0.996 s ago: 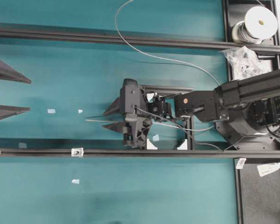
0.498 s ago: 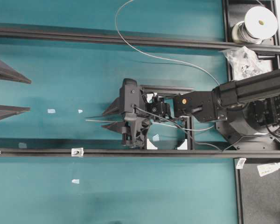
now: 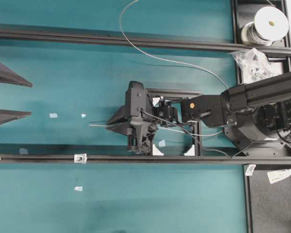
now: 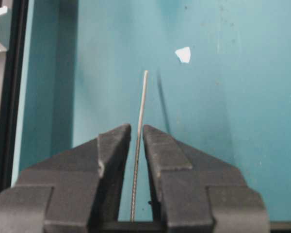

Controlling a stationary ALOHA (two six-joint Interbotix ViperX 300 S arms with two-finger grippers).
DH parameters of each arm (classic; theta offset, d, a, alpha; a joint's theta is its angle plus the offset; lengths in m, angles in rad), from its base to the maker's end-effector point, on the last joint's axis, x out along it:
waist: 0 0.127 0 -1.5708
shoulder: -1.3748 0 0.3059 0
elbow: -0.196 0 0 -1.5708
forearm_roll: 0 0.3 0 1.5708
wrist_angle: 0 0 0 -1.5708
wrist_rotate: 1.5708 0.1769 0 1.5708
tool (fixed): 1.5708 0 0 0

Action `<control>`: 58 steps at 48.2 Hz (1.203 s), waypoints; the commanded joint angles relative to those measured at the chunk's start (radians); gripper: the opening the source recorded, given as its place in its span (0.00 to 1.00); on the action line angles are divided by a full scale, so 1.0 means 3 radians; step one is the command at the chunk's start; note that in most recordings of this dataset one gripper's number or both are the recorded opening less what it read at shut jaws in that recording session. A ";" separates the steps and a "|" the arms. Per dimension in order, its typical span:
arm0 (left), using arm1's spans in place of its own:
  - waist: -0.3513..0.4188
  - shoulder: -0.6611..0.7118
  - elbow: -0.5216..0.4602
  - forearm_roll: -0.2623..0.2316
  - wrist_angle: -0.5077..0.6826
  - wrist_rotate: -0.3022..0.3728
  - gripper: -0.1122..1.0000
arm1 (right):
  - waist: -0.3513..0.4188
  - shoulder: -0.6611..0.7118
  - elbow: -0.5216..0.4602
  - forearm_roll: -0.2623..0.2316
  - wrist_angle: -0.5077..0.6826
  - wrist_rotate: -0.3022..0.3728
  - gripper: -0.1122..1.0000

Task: Insert the wire through the hole in the metal fitting.
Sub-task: 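Lift the wire with the right gripper and carry it toward the lower rail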

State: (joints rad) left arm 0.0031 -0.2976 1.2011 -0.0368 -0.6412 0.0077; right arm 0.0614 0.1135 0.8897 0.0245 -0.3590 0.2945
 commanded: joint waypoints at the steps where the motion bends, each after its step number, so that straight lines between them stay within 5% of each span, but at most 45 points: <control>1: 0.0005 -0.0015 -0.0046 0.0000 -0.0010 0.0000 0.84 | 0.0010 -0.0036 -0.0020 0.0010 0.0010 0.0005 0.30; 18: 0.0005 -0.0015 -0.0041 0.0000 -0.0010 0.0000 0.84 | 0.0005 -0.0036 -0.0010 0.0010 0.0026 0.0000 0.28; 28: 0.0005 -0.0015 -0.0046 0.0000 -0.0010 0.0000 0.84 | 0.0005 -0.0031 -0.0005 0.0000 0.0026 -0.0005 0.10; 58: 0.0005 -0.0015 -0.0041 -0.0005 -0.0010 -0.0015 0.84 | -0.0005 -0.0123 -0.0041 -0.0010 0.0041 -0.0046 0.10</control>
State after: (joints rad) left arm 0.0031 -0.2976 1.2026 -0.0368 -0.6397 0.0061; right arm 0.0614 0.1120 0.8958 0.0245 -0.3436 0.2838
